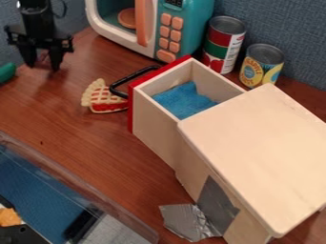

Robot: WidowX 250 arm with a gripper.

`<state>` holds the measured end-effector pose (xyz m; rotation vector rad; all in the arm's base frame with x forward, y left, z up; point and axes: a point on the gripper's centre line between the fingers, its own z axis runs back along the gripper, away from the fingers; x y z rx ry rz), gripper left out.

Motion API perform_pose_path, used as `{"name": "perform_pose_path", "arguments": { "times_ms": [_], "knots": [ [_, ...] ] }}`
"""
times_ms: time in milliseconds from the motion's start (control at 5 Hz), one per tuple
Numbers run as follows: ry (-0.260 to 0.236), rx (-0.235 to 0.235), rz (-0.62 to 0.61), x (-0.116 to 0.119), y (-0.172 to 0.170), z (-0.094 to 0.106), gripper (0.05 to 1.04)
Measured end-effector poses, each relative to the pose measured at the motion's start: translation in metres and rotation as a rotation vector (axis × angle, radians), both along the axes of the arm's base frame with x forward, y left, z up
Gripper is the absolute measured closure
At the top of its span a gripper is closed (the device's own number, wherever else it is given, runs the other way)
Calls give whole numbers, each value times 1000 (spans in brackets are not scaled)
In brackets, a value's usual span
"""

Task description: Move the chocolate to the middle left side of the table

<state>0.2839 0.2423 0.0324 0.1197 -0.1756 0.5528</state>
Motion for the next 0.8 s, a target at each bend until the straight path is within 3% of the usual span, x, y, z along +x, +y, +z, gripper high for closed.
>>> {"name": "perform_pose_path", "arguments": {
  "times_ms": [200, 400, 600, 800],
  "knots": [
    [44, -75, -23, -5, 9, -18, 481],
    [90, -113, -63, -10, 4, -16, 422],
    [58, -120, -128, -10, -3, 2, 140],
    [-24, -64, -212, -10, -10, 49, 76]
  ]
}}
